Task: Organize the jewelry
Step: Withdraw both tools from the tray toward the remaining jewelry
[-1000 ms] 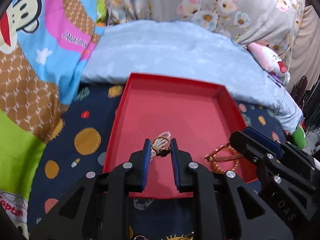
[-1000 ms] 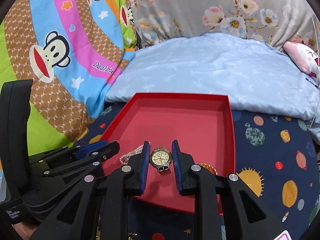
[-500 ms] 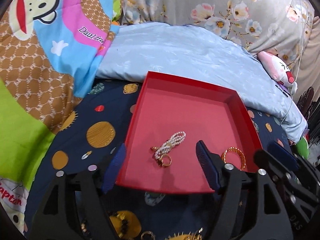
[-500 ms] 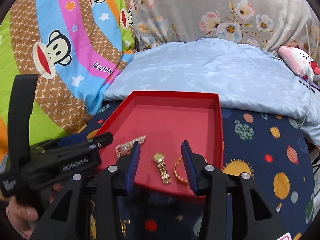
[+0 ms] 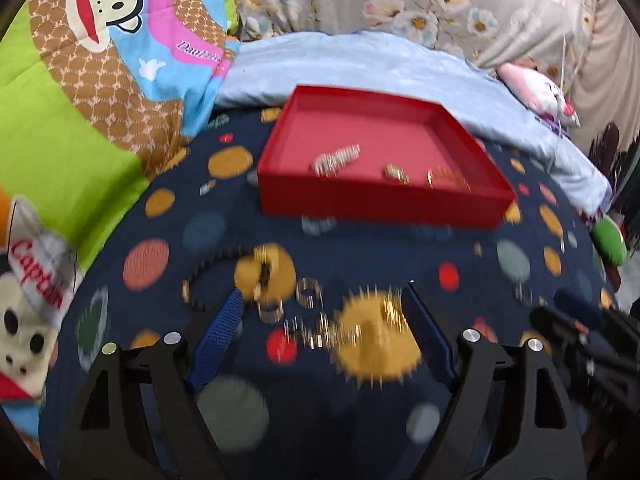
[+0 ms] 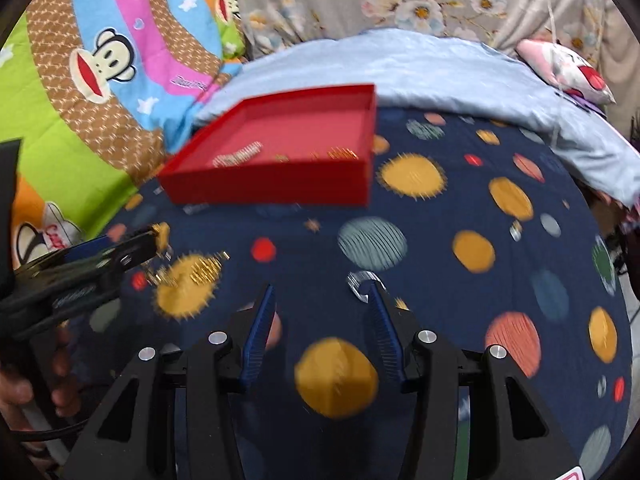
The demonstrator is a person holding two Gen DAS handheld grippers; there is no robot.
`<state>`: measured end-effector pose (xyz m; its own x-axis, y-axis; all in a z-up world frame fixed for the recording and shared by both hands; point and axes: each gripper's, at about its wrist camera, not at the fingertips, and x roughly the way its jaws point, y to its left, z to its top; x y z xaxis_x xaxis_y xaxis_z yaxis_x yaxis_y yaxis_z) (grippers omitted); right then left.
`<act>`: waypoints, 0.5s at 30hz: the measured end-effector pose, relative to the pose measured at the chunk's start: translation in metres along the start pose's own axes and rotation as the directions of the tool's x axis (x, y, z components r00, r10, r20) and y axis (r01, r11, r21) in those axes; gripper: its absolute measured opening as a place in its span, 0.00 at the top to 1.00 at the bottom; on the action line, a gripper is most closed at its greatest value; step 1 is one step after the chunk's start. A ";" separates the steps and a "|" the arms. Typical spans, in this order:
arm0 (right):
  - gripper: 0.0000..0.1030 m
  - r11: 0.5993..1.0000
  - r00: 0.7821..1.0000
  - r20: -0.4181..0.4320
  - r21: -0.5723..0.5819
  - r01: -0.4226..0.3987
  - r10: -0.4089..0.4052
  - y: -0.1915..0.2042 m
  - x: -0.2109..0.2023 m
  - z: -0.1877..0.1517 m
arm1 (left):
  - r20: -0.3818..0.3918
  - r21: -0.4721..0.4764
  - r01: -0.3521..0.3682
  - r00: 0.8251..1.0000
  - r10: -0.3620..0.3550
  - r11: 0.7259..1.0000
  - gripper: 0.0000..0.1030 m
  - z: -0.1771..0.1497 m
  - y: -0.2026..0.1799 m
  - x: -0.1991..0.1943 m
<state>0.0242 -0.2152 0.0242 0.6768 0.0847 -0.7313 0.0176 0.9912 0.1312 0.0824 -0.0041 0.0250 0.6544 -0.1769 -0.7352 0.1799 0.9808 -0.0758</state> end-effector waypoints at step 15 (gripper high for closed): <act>0.53 0.999 0.999 -0.027 0.029 0.035 -0.034 -0.011 0.003 -0.021 | -0.083 -0.055 -0.046 0.996 0.042 0.997 0.23 -0.049 0.023 -0.004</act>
<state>0.0107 -0.2240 0.0066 0.6555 0.0539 -0.7533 0.0625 0.9902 0.1252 0.0480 0.0233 -0.0072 0.5983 -0.1285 -0.7909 0.1084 0.9910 -0.0790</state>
